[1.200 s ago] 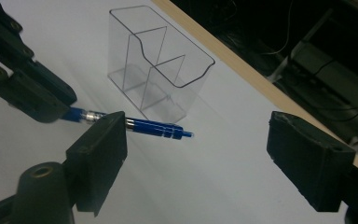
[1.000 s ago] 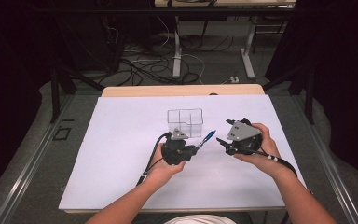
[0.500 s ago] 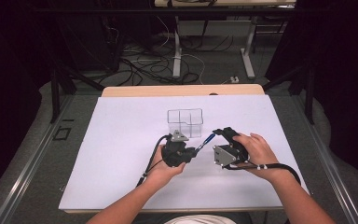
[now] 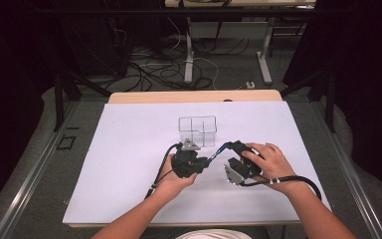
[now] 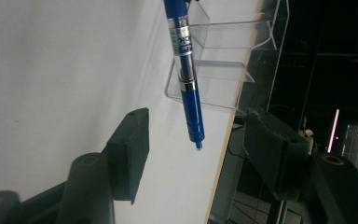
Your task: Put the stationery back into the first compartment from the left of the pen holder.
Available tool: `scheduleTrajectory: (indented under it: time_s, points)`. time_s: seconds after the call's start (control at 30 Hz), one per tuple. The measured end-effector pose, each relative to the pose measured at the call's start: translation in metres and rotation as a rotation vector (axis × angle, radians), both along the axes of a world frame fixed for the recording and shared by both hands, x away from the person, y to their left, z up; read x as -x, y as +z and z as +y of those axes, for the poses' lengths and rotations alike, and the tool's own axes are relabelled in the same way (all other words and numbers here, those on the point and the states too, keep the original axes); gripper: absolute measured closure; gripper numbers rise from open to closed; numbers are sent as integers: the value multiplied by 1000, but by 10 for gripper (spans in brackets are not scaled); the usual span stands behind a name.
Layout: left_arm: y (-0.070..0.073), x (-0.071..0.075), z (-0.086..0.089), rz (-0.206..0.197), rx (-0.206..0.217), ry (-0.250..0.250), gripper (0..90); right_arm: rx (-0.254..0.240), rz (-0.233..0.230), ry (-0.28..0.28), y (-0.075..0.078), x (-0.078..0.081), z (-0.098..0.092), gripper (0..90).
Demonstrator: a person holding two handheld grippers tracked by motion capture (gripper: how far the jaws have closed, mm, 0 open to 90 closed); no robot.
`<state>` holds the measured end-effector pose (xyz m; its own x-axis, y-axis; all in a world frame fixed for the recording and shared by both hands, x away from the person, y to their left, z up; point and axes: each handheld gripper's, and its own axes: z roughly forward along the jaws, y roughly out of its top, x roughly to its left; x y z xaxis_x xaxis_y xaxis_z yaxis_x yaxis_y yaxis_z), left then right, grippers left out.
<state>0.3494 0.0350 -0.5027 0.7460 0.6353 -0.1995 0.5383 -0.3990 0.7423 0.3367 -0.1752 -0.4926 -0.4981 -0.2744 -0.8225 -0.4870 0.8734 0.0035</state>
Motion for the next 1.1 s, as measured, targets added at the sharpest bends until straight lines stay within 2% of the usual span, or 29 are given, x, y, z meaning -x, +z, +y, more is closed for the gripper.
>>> scheduleTrajectory:
  time_s: [0.1, 0.13, 0.17, 0.23, 0.27, 0.3, 0.33, 0.37, 0.43, 0.47, 0.6, 0.63, 0.67, 0.7, 0.73, 0.77, 0.83, 1.1]
  points:
    - [0, 2, -2, 9, 15, 5, 802, 3, 0, 3, -4, 1, 1, 462]
    - [0, 1, -2, 4, 1, -10, 802, 3, 15, -19, -5, 2, 1, 476]
    - [-1, 2, -3, 6, 14, -5, 802, 7, 8, 11, -6, 1, 2, 490]
    - [0, 3, -3, 5, 5, -17, 802, 11, 12, 1, -7, 2, 3, 513]
    - [0, 4, -5, 4, 15, -12, 802, 19, 6, 14, -8, 2, 4, 532]
    - [0, 4, -4, 1, 5, -22, 802, 19, 6, 14, -8, 2, 4, 532]
    - [0, 5, -6, 3, 15, -19, 802, 16, 6, 17, -9, 1, 4, 546]
    - [1, 5, -6, -3, 11, -28, 802, 37, 17, 5, -8, 2, 5, 555]
    - [2, 6, -7, 4, 16, -29, 802, 26, 3, 19, -11, 1, 5, 567]
    - [2, 7, -8, 3, 15, -35, 802, 52, 16, 13, -11, 2, 6, 572]
    - [4, 9, -10, 5, 25, -48, 801, 35, 6, 13, -16, 1, 6, 591]
    - [4, 10, -11, 3, 23, -48, 802, 53, 17, 10, -15, 1, 7, 604]
    - [4, 10, -11, 3, 26, -50, 802, 39, -2, 21, -16, 0, 7, 621]
    - [5, 11, -11, 6, 27, -53, 802, 39, -2, 21, -16, 0, 7, 621]
    - [5, 11, -12, 2, 29, -56, 802, 58, 11, 14, -15, 0, 7, 629]
    - [5, 11, -12, 1, 32, -57, 802, 48, -9, 25, -16, 0, 7, 638]
    - [6, 12, -13, -4, 40, -61, 802, 65, 3, 23, -17, 0, 7, 658]
    - [7, 14, -14, 6, 35, -67, 801, 109, -20, 47, -21, 0, 10, 764]
